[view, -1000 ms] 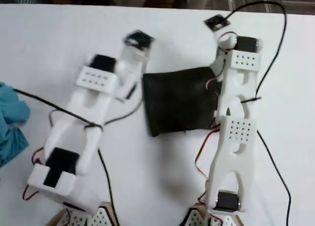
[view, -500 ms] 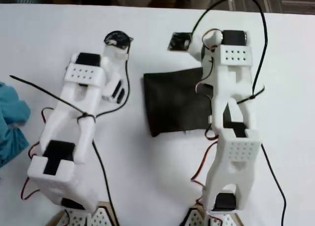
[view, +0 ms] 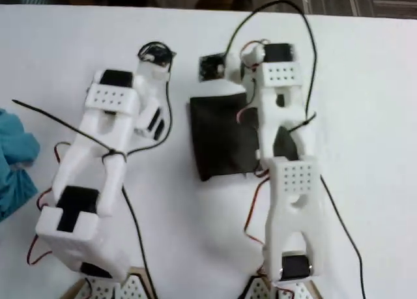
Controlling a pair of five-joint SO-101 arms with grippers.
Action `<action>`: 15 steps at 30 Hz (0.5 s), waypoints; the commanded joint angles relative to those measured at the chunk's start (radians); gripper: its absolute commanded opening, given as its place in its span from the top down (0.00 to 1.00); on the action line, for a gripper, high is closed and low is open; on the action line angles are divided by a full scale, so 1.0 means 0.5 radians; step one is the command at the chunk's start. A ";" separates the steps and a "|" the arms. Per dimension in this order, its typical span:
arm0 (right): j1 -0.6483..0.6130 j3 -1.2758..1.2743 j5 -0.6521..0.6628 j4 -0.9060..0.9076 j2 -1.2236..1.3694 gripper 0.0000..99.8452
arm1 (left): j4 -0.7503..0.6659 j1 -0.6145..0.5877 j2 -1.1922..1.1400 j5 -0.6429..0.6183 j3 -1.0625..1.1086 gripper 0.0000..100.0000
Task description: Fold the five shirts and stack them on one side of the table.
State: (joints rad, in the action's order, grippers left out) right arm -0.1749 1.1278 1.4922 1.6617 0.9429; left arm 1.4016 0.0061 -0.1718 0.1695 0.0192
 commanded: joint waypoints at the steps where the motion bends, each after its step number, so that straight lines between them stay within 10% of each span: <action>1: -0.029 0.190 0.015 -0.008 0.057 0.77 | 0.018 -0.021 0.015 0.003 -0.005 0.83; 15: 0.097 0.209 0.015 -0.222 0.391 0.77 | 0.018 -0.018 0.015 0.003 -0.014 0.83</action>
State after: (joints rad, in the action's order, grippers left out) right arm -0.1412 1.1937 1.4922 1.5620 1.1439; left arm 1.4016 0.0061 -0.1718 0.1695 0.0192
